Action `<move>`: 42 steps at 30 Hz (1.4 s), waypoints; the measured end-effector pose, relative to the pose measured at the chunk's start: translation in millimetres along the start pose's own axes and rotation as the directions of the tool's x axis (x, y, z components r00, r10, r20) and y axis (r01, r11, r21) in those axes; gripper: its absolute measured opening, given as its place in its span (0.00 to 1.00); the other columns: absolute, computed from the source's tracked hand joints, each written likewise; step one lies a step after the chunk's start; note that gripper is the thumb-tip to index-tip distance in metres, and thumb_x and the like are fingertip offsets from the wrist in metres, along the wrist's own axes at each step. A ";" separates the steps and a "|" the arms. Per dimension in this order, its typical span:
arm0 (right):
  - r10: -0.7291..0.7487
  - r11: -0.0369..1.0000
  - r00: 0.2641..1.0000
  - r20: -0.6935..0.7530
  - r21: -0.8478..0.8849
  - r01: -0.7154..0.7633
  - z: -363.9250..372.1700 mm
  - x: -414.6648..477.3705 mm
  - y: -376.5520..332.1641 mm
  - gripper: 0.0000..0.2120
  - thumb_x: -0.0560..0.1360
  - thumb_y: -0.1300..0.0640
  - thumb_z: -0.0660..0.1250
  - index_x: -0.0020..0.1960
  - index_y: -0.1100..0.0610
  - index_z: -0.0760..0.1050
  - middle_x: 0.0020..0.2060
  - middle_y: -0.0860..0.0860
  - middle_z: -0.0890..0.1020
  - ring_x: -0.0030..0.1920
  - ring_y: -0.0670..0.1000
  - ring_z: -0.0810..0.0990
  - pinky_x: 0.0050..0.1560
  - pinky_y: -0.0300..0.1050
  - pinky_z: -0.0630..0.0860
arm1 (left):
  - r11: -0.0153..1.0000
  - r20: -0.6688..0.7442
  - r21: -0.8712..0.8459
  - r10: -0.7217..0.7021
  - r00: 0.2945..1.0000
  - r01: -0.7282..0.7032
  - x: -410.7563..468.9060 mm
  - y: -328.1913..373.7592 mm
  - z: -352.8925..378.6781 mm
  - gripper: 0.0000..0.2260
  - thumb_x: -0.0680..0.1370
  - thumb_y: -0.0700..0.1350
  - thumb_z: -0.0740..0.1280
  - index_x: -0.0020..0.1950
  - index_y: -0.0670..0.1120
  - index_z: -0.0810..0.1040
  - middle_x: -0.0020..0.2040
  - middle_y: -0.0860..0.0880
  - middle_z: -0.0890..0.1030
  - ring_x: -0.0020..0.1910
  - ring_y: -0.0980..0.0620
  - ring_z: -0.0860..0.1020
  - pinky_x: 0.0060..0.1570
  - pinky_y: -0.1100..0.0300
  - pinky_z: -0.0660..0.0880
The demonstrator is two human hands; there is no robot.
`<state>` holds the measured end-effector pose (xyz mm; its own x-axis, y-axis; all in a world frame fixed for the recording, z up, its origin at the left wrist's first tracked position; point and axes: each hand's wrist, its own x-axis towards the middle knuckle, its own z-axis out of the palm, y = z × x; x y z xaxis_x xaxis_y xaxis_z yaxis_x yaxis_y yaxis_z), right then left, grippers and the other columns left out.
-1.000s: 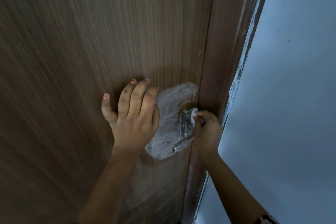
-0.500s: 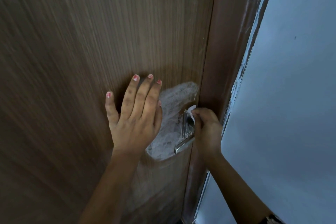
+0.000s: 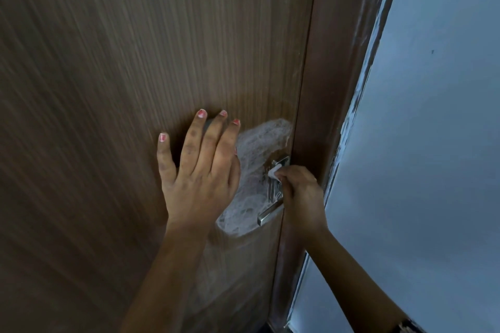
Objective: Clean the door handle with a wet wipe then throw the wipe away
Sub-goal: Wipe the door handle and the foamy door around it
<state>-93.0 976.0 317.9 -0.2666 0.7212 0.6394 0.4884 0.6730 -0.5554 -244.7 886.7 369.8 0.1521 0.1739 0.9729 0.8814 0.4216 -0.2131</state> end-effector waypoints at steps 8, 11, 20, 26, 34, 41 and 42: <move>0.096 0.994 0.988 -0.120 0.060 -0.090 -4.6 29.9 -6.8 0.10 0.75 0.67 0.63 0.52 0.60 0.80 0.48 0.54 0.83 0.45 0.48 0.79 0.45 0.21 0.65 | 1.000 0.010 0.002 0.009 1.000 -0.009 -0.8 -0.3 0.3 0.18 0.79 0.48 0.65 0.69 0.48 0.72 0.65 0.51 0.78 0.70 0.49 0.70 0.73 0.44 0.50; 0.240 0.965 0.967 -0.089 0.132 -0.228 -0.5 23.8 -0.2 0.09 0.77 0.61 0.63 0.53 0.58 0.80 0.47 0.53 0.84 0.46 0.50 0.81 0.42 0.27 0.70 | 1.000 0.011 0.004 0.011 1.000 -0.011 -1.5 0.0 0.5 0.18 0.79 0.48 0.64 0.69 0.48 0.72 0.65 0.51 0.78 0.70 0.50 0.70 0.73 0.44 0.50; 0.285 0.952 0.958 -0.016 0.120 -0.281 -7.9 32.9 0.1 0.10 0.77 0.60 0.62 0.55 0.58 0.80 0.49 0.56 0.84 0.49 0.55 0.81 0.50 0.42 0.76 | 1.000 -0.008 0.000 0.013 1.000 -0.013 -1.3 0.0 2.8 0.17 0.79 0.48 0.63 0.68 0.48 0.72 0.65 0.51 0.78 0.70 0.50 0.69 0.73 0.44 0.51; 0.332 0.942 0.933 0.135 0.002 -0.336 -5.1 30.0 9.8 0.11 0.76 0.66 0.61 0.54 0.59 0.79 0.49 0.56 0.83 0.50 0.57 0.81 0.53 0.45 0.78 | 1.000 -0.007 -0.008 0.011 1.000 -0.011 -2.5 -0.7 2.7 0.17 0.79 0.48 0.64 0.68 0.48 0.72 0.65 0.51 0.78 0.70 0.50 0.69 0.73 0.44 0.51; 0.329 0.940 0.941 0.083 0.070 -0.335 -4.1 31.3 3.7 0.10 0.78 0.60 0.61 0.54 0.59 0.79 0.49 0.57 0.83 0.49 0.57 0.81 0.50 0.46 0.79 | 1.000 -0.004 -0.010 0.009 1.000 -0.009 -2.5 -1.6 3.8 0.17 0.80 0.48 0.63 0.69 0.48 0.72 0.65 0.52 0.77 0.70 0.50 0.69 0.74 0.44 0.50; -0.079 0.997 0.996 -0.047 -0.023 0.078 -7.9 23.4 -14.8 0.12 0.72 0.68 0.65 0.52 0.59 0.81 0.48 0.55 0.84 0.49 0.55 0.82 0.52 0.37 0.72 | 1.000 -0.003 -0.003 0.009 1.000 -0.009 -2.5 -1.1 3.7 0.17 0.79 0.48 0.63 0.68 0.48 0.72 0.65 0.52 0.77 0.70 0.50 0.69 0.74 0.44 0.50; -0.152 0.986 0.988 -0.019 -0.069 0.151 -6.5 20.2 -15.6 0.12 0.72 0.68 0.64 0.51 0.59 0.81 0.49 0.55 0.84 0.50 0.55 0.81 0.54 0.39 0.72 | 1.000 -0.002 -0.005 0.011 1.000 -0.011 -2.2 -1.0 3.6 0.17 0.79 0.48 0.63 0.68 0.48 0.72 0.65 0.52 0.77 0.70 0.50 0.69 0.74 0.44 0.50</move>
<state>-100.6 979.0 343.0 -0.3225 0.6071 0.7263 0.4992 0.7610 -0.4144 -247.6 889.1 367.6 0.1624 0.1770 0.9707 0.8820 0.4151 -0.2232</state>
